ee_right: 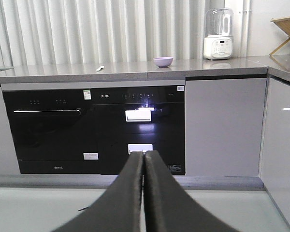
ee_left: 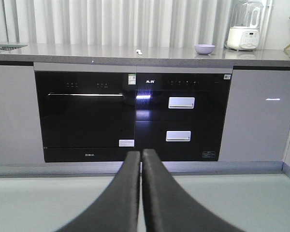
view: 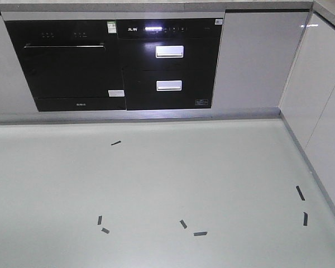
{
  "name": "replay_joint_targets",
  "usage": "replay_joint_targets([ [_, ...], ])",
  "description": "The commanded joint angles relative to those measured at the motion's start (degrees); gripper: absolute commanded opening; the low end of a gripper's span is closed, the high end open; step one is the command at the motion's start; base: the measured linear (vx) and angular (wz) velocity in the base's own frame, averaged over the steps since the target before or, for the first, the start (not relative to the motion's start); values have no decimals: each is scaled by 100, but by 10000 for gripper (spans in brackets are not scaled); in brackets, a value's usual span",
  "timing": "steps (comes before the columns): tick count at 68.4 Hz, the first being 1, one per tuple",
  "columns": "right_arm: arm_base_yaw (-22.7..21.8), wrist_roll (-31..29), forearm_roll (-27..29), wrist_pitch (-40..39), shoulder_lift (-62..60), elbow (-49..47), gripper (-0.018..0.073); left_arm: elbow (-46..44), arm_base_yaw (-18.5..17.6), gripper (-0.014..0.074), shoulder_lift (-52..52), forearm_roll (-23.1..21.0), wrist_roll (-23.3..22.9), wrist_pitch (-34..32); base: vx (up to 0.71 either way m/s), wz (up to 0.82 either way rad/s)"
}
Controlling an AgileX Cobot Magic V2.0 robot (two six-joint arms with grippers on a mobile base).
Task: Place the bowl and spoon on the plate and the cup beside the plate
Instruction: 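Drive the base toward the counter with the lavender bowl and spoon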
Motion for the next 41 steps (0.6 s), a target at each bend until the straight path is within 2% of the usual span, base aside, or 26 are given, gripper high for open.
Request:
replay_joint_targets([
  [1,-35,-15,-21,-419,-32,41,-9,-101,0,-6,-81,-50,13,-444,0,0],
  [41,-35,-15,-21,-419,-32,41,-9,-101,0,-6,-81,-50,13,-444,0,0],
])
